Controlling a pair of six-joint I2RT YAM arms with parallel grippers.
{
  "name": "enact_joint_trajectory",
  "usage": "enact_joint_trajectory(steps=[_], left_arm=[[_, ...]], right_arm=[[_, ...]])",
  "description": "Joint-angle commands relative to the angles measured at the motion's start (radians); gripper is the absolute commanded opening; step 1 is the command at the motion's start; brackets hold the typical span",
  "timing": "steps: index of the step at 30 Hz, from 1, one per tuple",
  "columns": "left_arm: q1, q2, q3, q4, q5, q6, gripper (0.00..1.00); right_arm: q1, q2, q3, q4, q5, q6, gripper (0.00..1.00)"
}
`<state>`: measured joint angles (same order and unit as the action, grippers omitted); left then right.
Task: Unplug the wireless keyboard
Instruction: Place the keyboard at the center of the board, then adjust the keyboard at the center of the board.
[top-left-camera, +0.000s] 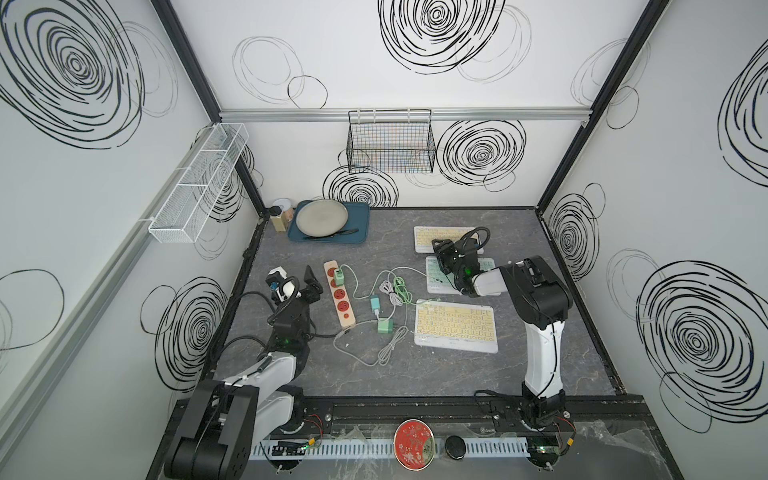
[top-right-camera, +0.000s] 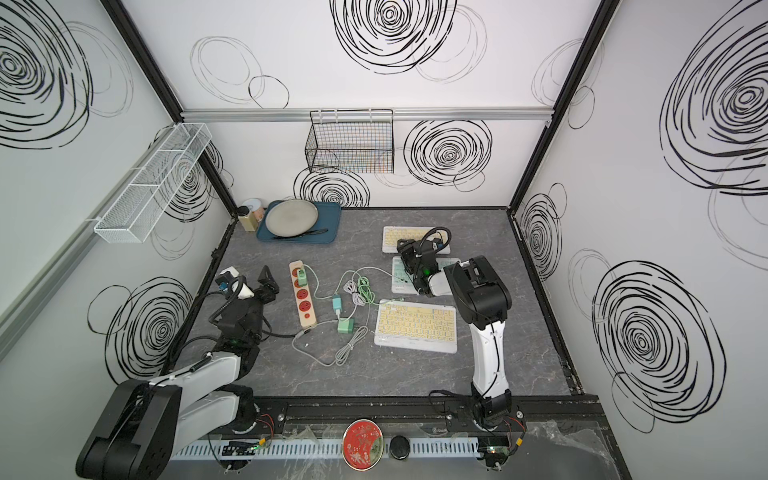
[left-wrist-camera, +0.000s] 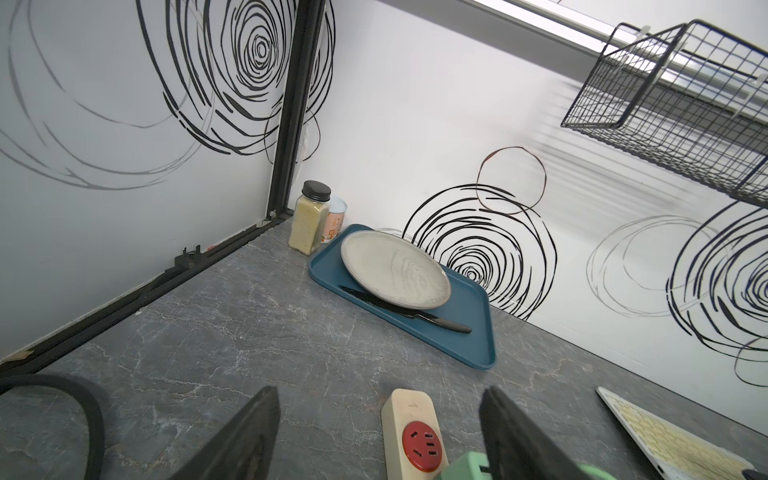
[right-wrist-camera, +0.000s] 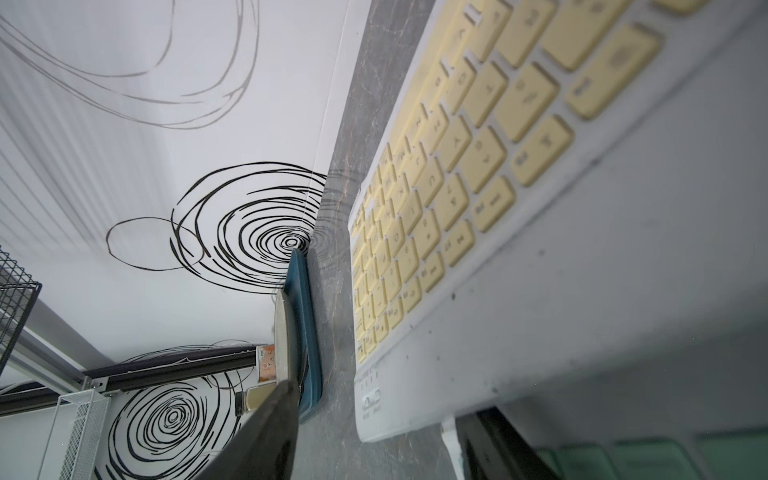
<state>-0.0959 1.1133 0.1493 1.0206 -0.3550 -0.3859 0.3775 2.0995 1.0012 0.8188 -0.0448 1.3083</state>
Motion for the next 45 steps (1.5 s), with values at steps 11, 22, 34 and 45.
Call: enact_joint_trajectory(steps=[11, 22, 34, 45], left_arm=[[0.013, -0.010, -0.011, 0.064, 0.006, -0.017, 0.80], [0.017, -0.007, -0.008, 0.064, 0.010, -0.019, 0.80], [0.019, -0.007, -0.008, 0.062, 0.013, -0.022, 0.81], [0.020, -0.007, -0.010, 0.064, 0.012, -0.024, 0.80]], right_arm=[[-0.014, -0.127, -0.073, 0.060, 0.016, -0.021, 0.63], [-0.029, -0.045, 0.001, 0.044, -0.047, -0.008, 0.63], [-0.025, -0.096, -0.065, -0.040, -0.029, -0.067, 0.63], [-0.034, -0.023, -0.003, -0.053, -0.073, -0.059, 0.63]])
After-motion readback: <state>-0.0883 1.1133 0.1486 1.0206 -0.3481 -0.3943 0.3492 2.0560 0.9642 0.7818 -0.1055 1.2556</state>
